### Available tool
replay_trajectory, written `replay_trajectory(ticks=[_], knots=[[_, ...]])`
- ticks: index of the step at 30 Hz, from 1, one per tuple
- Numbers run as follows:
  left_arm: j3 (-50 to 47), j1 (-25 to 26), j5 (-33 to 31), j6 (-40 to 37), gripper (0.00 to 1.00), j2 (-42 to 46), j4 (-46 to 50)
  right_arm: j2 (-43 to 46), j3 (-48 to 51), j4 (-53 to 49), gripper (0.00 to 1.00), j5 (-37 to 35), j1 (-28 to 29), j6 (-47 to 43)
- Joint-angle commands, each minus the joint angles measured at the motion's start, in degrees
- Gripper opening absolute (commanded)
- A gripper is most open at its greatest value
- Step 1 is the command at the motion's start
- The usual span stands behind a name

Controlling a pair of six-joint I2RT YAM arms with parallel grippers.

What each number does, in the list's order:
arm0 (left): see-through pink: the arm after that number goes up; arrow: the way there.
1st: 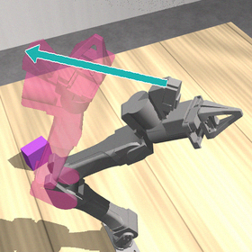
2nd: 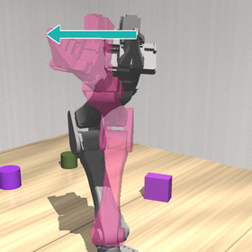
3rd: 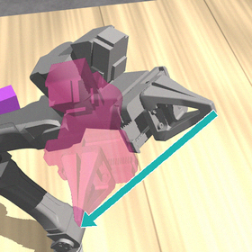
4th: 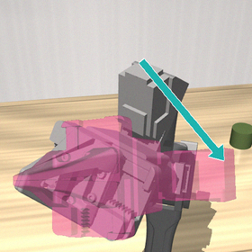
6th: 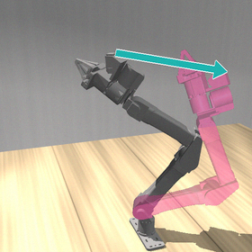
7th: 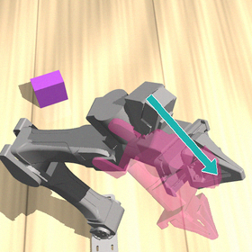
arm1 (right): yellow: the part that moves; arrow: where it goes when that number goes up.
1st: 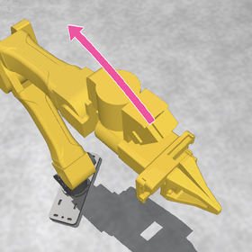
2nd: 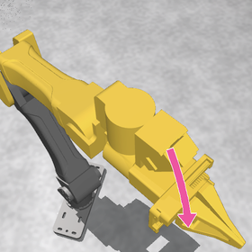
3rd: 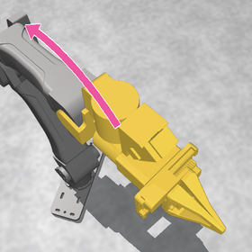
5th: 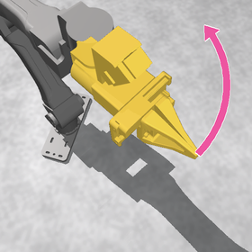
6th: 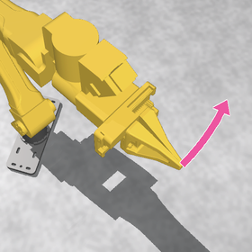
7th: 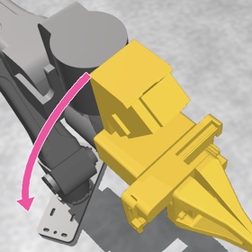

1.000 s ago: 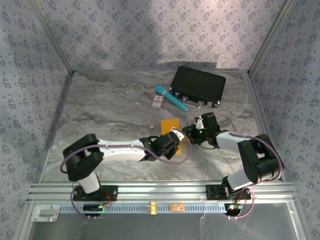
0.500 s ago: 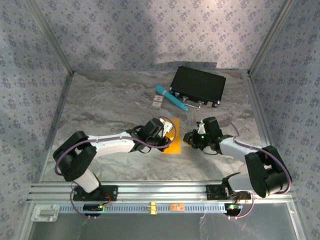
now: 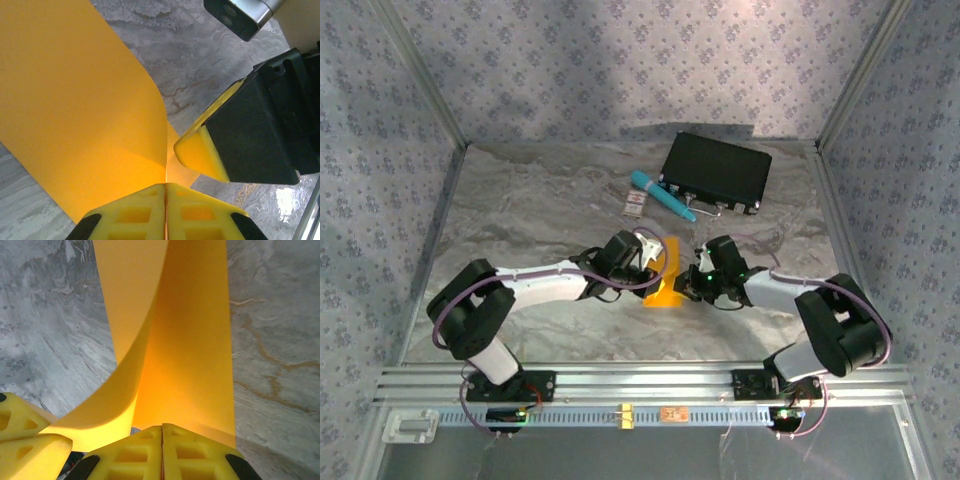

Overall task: Fold a paper plane with a square sheet of paper (pick it up from the middle)
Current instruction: Fold the triangle a second time at the center of the table.

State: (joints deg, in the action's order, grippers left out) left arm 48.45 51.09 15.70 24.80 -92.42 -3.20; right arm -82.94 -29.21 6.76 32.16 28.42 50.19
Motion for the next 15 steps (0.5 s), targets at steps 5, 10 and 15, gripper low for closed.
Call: replay_trajectory(ticks=[5,10,15], knots=[[-0.28,-0.11,2.83,0.43,0.0,-1.35,-0.91,-3.91,-3.34,-5.33,0.07,-4.07,1.94,-2.42],[-0.51,-0.2,2.75,0.76,0.0,-1.25,-1.15,-4.26,-3.78,-7.01,0.07,-5.25,1.95,-3.28],[-0.37,-0.2,3.09,2.45,0.0,-1.88,-1.84,-4.33,-4.95,-13.03,0.07,-8.09,1.89,-6.36]])
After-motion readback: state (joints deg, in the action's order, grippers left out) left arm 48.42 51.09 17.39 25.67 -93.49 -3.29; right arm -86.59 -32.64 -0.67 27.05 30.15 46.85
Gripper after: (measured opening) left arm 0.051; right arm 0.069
